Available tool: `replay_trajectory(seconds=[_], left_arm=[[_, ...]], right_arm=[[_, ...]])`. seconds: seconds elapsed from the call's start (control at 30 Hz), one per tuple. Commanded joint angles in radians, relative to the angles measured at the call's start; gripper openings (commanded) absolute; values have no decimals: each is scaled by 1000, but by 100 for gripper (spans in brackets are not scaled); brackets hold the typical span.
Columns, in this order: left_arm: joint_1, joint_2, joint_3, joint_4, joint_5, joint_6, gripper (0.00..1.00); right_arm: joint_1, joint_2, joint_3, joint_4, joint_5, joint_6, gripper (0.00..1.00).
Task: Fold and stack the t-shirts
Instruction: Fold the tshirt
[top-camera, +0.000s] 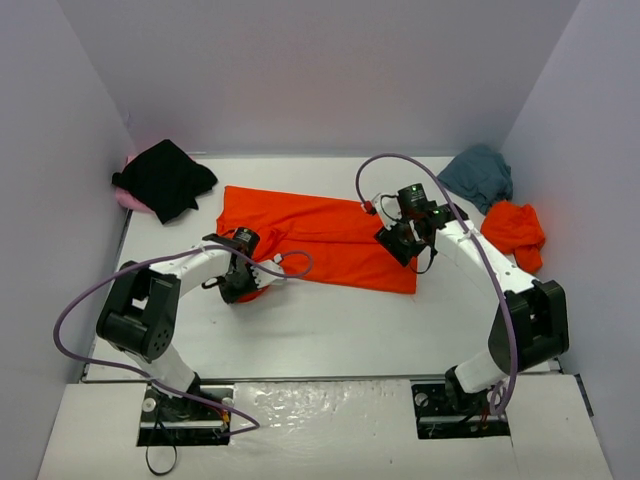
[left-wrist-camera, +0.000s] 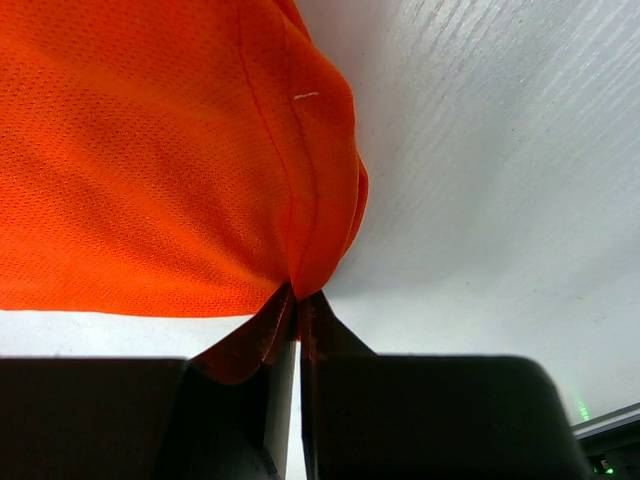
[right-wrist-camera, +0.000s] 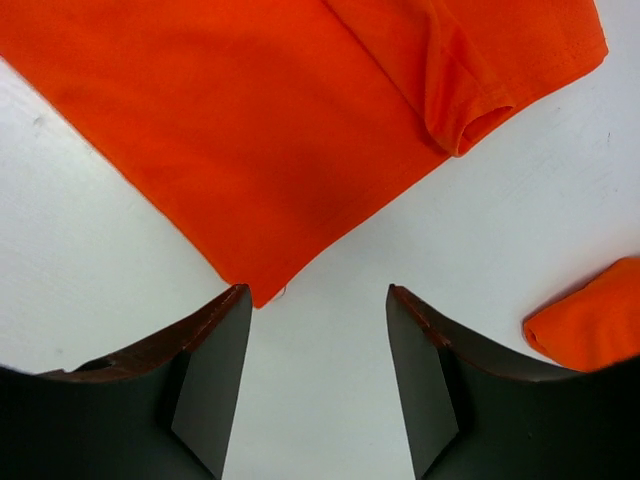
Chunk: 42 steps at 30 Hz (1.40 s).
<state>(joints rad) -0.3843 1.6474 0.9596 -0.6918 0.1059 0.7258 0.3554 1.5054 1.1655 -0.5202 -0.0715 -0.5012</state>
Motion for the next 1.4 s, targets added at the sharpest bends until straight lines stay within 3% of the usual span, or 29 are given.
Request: replay_trajectory(seconds=[0.0, 0.3, 1.37], left_arm=[[5, 15, 11, -7, 43, -5, 0], [5, 47, 65, -10, 51, -34, 0], [4, 72, 109, -44, 46, -48, 0]], right_arm=[[26, -85, 2, -104, -69, -105, 54], [46, -28, -87, -232, -106, -166, 54], [49, 258, -71, -85, 107, -159, 48]])
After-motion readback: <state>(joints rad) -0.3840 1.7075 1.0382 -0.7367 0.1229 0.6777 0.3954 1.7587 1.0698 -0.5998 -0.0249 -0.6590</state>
